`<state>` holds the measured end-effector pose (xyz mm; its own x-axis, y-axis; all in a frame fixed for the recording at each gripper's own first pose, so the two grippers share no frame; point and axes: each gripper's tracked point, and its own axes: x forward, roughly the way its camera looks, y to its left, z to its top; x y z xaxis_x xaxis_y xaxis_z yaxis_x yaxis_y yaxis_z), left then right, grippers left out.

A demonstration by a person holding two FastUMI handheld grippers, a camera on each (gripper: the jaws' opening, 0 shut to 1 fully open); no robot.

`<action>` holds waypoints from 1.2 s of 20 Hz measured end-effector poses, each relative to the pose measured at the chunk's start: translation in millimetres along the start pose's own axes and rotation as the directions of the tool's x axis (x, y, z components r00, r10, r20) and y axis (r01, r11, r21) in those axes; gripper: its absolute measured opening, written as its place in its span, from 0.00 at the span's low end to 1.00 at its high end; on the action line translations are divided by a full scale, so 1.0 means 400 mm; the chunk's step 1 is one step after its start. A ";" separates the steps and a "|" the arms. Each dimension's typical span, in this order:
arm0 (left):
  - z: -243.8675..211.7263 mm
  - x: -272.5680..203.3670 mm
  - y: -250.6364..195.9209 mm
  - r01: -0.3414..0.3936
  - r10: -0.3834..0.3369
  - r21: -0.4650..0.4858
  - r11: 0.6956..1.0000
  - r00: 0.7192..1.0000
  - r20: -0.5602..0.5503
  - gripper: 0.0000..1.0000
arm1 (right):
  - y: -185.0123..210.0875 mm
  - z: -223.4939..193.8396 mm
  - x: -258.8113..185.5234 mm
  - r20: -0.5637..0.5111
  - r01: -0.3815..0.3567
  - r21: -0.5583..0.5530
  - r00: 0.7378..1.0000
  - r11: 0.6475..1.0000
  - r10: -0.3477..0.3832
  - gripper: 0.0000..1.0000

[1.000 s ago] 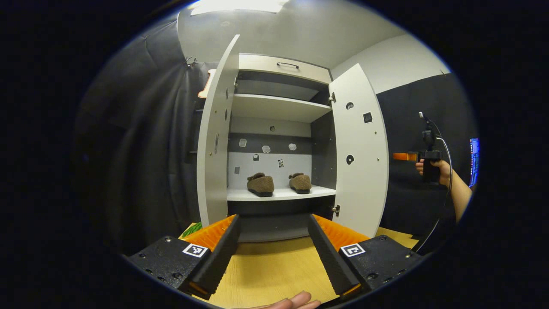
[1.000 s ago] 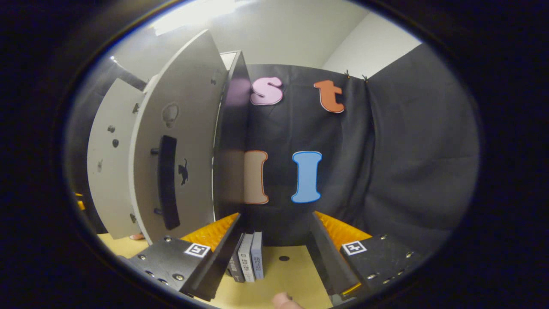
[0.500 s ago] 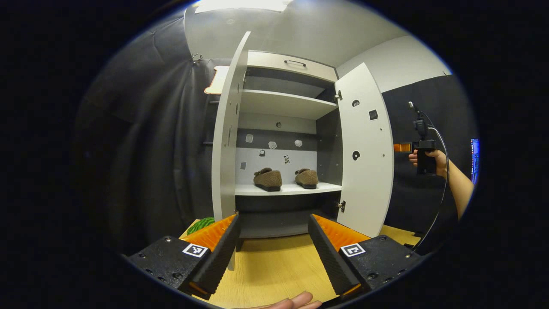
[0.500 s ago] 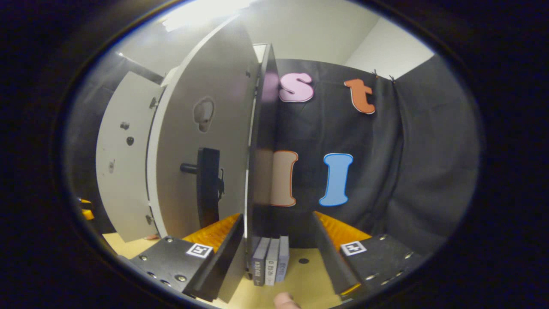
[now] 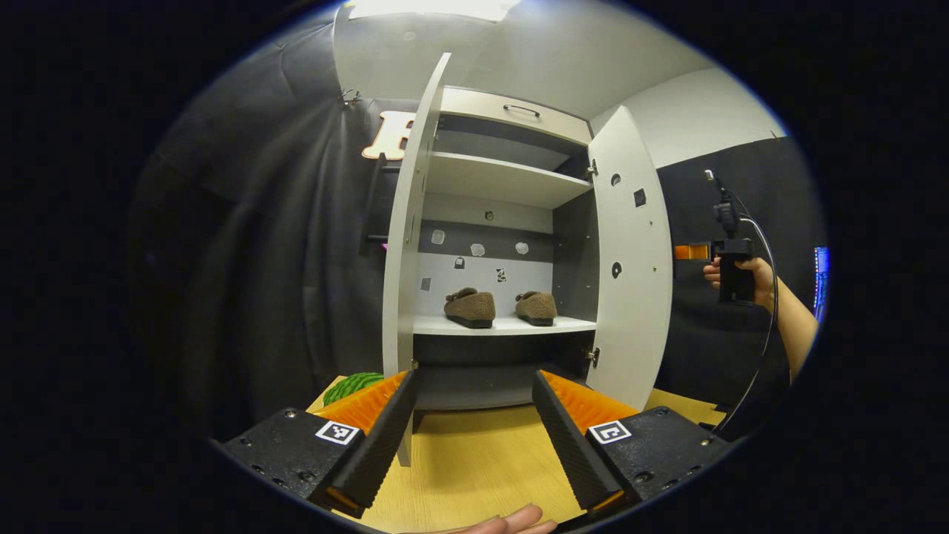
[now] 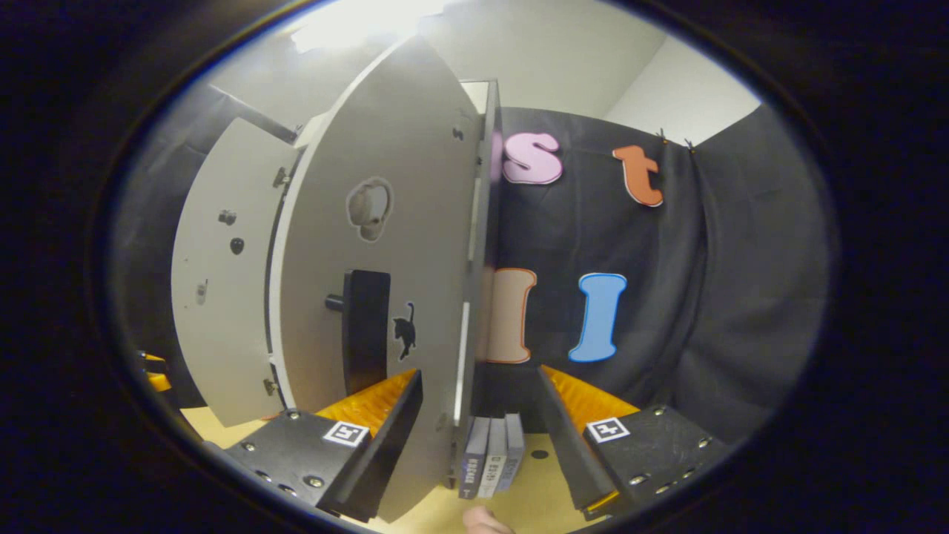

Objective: Grab one shoe with the right hand and put it into the shoe cabinet, grab the other shoe with the left hand and put it into the shoe cabinet; then close the right door with the right hand and the left door with the left hand.

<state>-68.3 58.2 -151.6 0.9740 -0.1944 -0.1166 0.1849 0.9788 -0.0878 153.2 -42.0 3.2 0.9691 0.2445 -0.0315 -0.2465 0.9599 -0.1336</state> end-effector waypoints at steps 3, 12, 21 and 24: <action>0.009 -0.003 0.010 -0.008 0.008 0.017 1.000 1.000 0.007 0.97 | 0.014 0.025 0.019 0.036 0.039 0.010 0.999 0.999 -0.039 0.89; 0.010 -0.008 0.008 -0.011 0.011 0.035 0.999 1.000 0.016 0.96 | 0.044 0.003 0.032 0.032 0.043 0.022 0.999 0.999 -0.043 0.92; -0.004 0.005 0.015 -0.024 0.024 0.018 1.000 1.000 -0.001 0.97 | 0.132 -0.025 0.049 0.016 -0.026 0.105 1.000 0.994 0.024 0.90; -0.002 0.000 0.032 -0.036 0.035 0.036 0.999 0.999 0.005 0.96 | 0.176 -0.031 0.054 0.007 -0.094 0.174 0.996 0.980 0.094 0.90</action>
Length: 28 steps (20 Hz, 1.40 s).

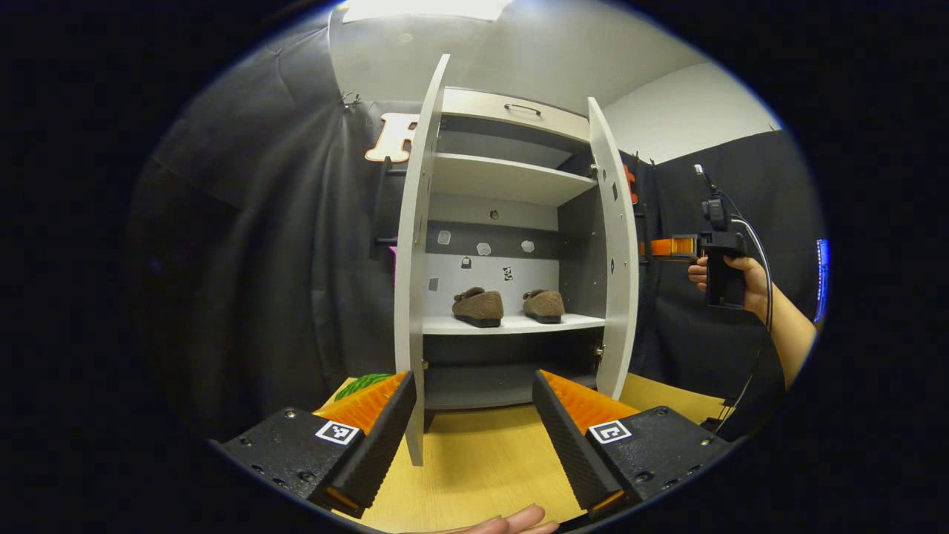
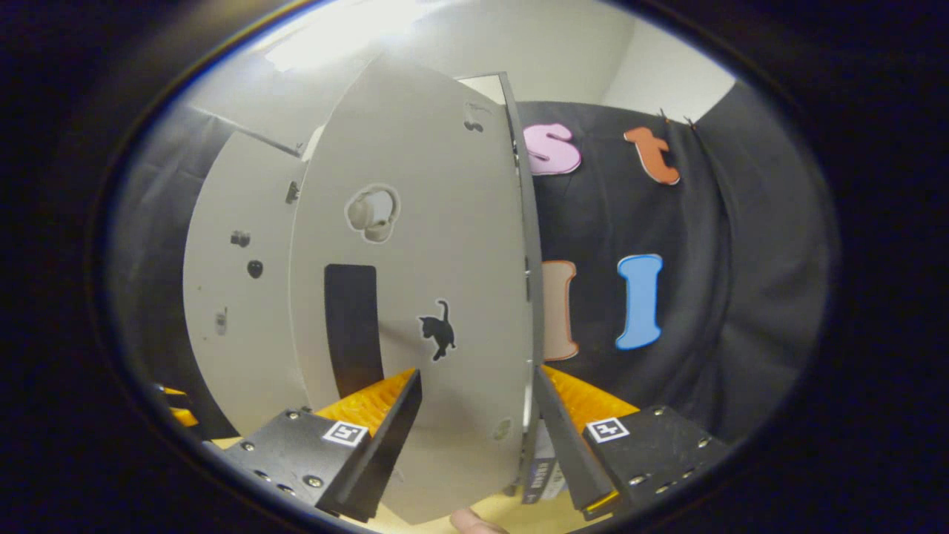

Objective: Grab one shoe with the right hand and put it into the shoe cabinet, grab the other shoe with the left hand and put it into the shoe cabinet; then close the right door with the right hand and the left door with the left hand.

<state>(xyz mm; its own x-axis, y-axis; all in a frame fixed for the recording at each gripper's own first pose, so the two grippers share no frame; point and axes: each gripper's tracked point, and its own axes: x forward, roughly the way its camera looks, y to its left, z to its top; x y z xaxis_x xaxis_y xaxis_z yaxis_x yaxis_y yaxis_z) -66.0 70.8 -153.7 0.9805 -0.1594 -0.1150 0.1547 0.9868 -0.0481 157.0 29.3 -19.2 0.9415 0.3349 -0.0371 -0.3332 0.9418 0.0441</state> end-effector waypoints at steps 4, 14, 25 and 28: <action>0.006 -0.014 0.050 -0.041 0.041 0.018 0.999 0.999 0.012 0.96 | -0.013 -0.013 0.004 0.012 0.018 -0.022 1.000 1.000 -0.018 0.96; 0.058 0.002 0.263 -0.228 0.227 0.027 0.973 0.973 0.046 0.96 | -0.020 -0.061 -0.044 -0.014 -0.012 -0.071 1.000 0.997 0.011 0.98; 0.146 0.126 0.486 -0.282 0.283 -0.054 0.958 0.959 0.005 0.95 | 0.102 -0.116 -0.212 -0.032 0.033 -0.171 0.999 0.985 -0.039 0.96; 0.196 0.163 0.510 -0.285 0.285 -0.024 0.958 0.958 0.025 0.95 | 0.161 -0.157 -0.250 -0.083 0.081 -0.158 0.992 0.984 -0.095 0.94</action>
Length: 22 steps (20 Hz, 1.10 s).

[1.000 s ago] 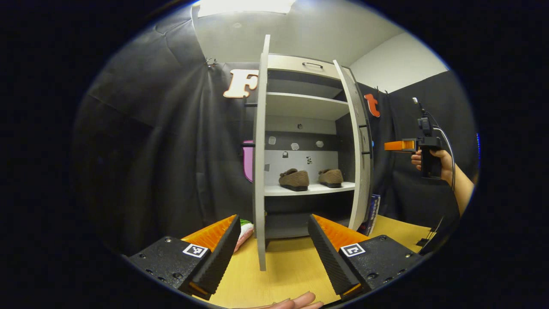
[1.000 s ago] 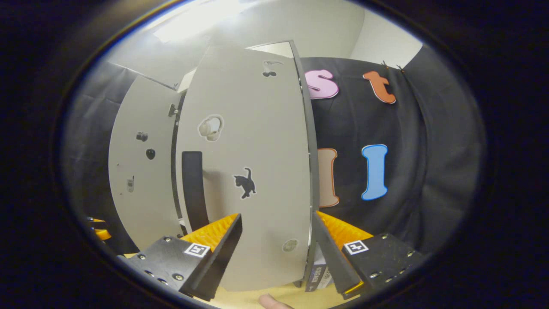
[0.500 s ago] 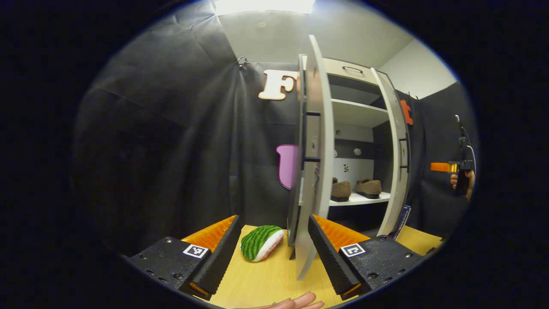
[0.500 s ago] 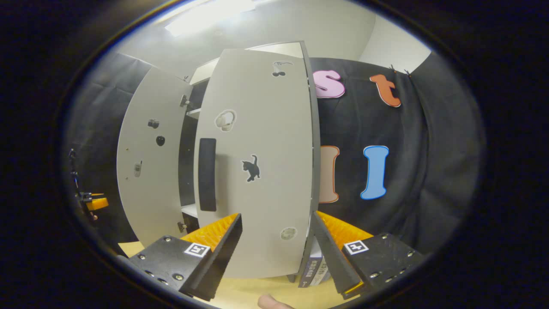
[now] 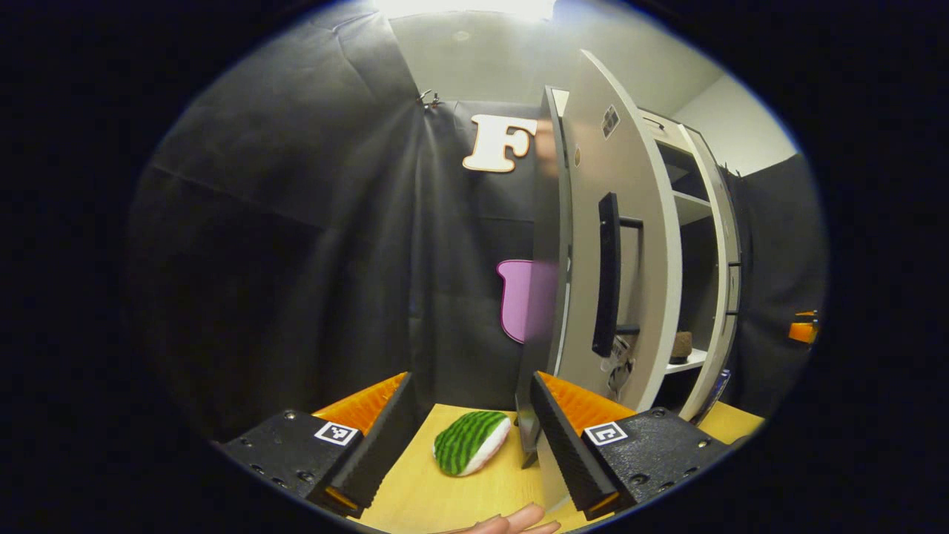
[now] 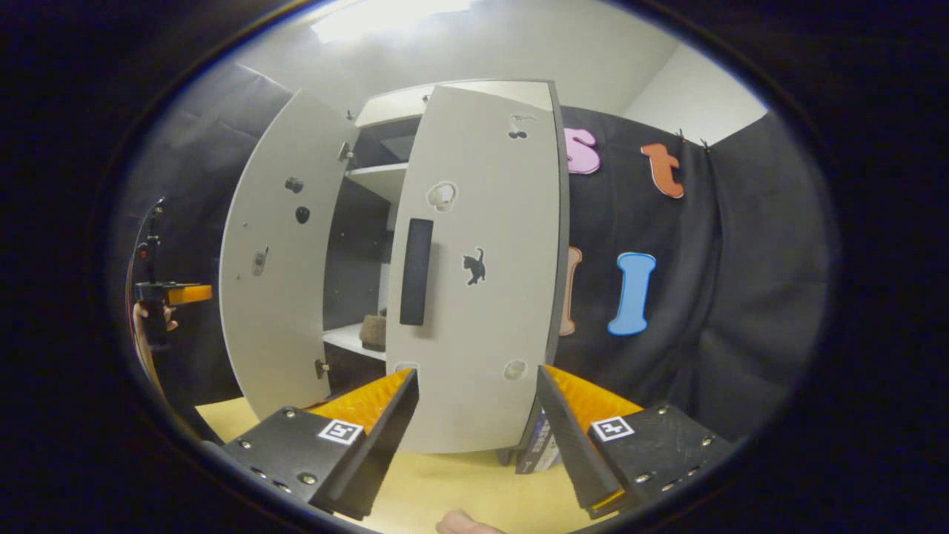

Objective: Grab one shoe with the right hand and put it into the shoe cabinet, grab the other shoe with the left hand and put it into the shoe cabinet; then close the right door with the right hand and the left door with the left hand.

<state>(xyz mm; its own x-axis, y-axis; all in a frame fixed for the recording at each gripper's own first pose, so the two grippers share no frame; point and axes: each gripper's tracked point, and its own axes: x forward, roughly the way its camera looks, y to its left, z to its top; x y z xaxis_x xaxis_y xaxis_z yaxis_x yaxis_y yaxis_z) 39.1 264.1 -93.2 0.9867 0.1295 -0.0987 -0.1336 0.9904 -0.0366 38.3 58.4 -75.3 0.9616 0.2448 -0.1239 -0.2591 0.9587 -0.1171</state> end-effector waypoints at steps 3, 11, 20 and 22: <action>0.045 0.048 0.009 -0.028 0.028 -0.001 1.000 1.000 -0.001 0.95 | 0.071 -0.014 -0.038 -0.024 -0.031 0.020 0.999 0.999 0.031 0.95; 0.079 0.139 -0.082 0.020 -0.011 0.076 0.997 0.994 -0.111 0.88 | 0.085 0.002 -0.113 0.022 -0.010 0.074 1.000 0.997 0.008 0.96; 0.066 0.142 -0.224 0.116 -0.112 0.017 0.993 0.983 -0.142 0.85 | 0.068 -0.006 -0.143 0.020 -0.009 0.091 1.000 0.996 0.007 0.94; 0.064 0.136 -0.258 0.111 -0.108 0.014 0.994 0.984 -0.140 0.87 | 0.060 -0.004 -0.150 0.027 -0.003 0.093 1.000 0.996 0.000 0.96</action>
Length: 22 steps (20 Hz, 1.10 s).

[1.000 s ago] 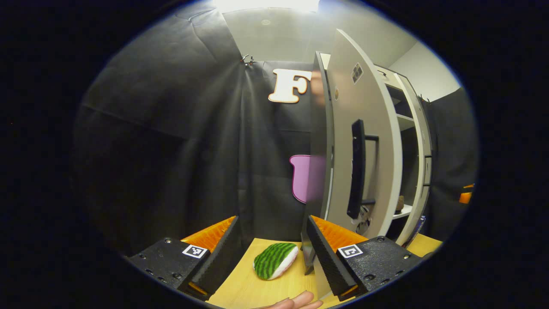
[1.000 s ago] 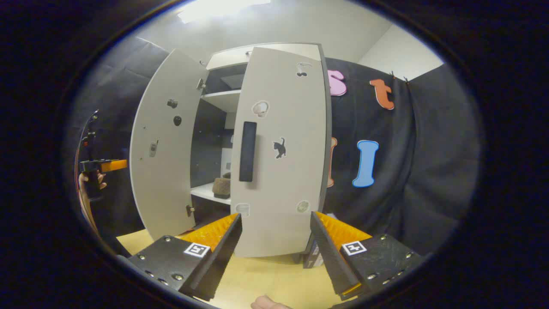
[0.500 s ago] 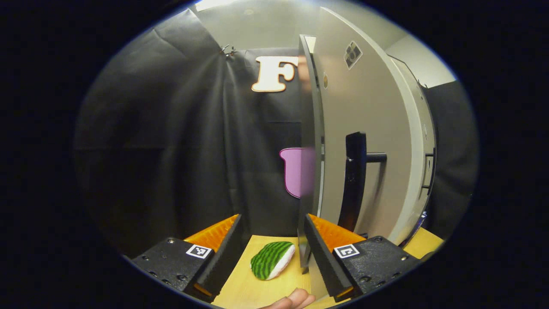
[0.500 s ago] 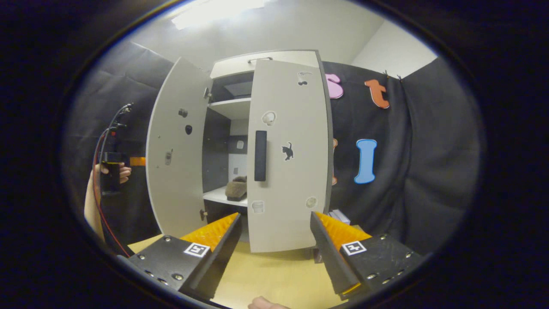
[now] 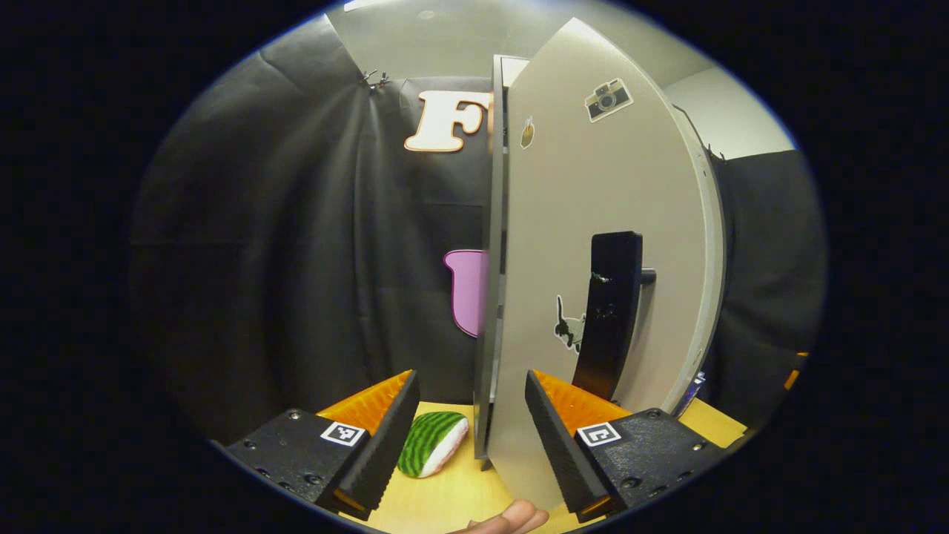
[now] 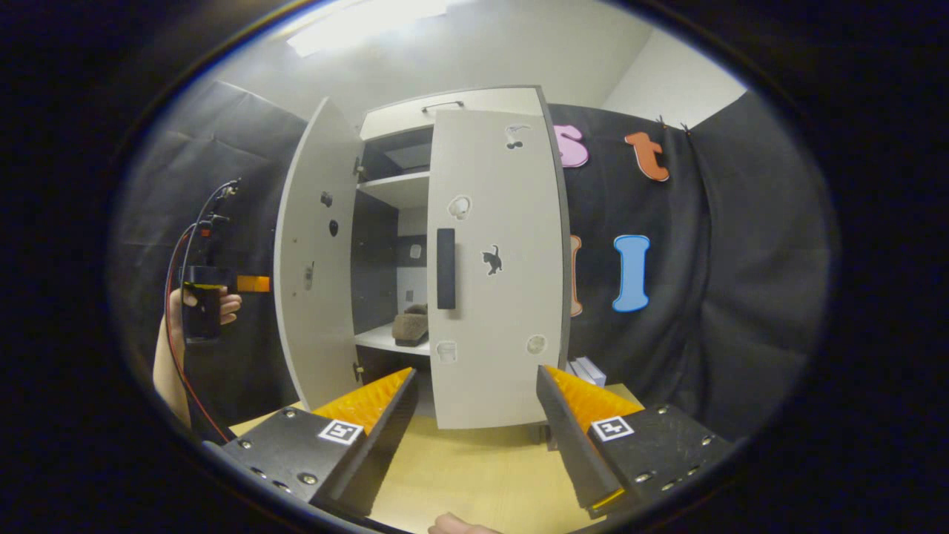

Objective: Grab one shoe with the right hand and put it into the shoe cabinet, grab the other shoe with the left hand and put it into the shoe cabinet; then close the right door with the right hand and the left door with the left hand.

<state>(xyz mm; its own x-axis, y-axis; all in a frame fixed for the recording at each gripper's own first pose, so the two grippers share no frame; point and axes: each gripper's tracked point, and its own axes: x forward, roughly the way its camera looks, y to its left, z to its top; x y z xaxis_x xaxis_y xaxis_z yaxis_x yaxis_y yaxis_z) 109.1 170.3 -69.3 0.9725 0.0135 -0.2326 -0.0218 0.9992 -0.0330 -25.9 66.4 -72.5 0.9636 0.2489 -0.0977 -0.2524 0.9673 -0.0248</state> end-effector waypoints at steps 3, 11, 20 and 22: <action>0.008 -0.001 -0.031 -0.028 0.027 0.034 0.999 0.999 0.028 0.85 | -0.015 0.008 -0.011 0.016 0.013 0.018 1.000 1.000 -0.013 0.98; 0.008 0.019 -0.090 -0.009 0.008 0.015 1.000 0.999 0.044 0.89 | -0.031 -0.007 -0.023 0.018 0.010 0.022 1.000 1.000 -0.010 0.96; -0.026 0.051 -0.231 0.116 -0.116 -0.023 0.993 0.993 0.004 0.89 | -0.030 -0.014 -0.027 0.032 0.028 0.005 0.999 1.000 -0.028 0.96; -0.026 0.056 -0.242 0.118 -0.118 -0.034 0.992 0.993 0.020 0.91 | -0.028 -0.019 -0.034 0.035 0.025 0.010 0.999 1.000 -0.026 0.96</action>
<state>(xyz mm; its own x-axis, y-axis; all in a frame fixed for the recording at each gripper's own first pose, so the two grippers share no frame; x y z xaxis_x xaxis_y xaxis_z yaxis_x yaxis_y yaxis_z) 130.6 73.4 -81.4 0.9728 -0.1033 -0.2075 0.0854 0.9920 -0.0931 -36.9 52.0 -78.3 0.9722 0.2255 -0.0622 -0.2270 0.9737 -0.0171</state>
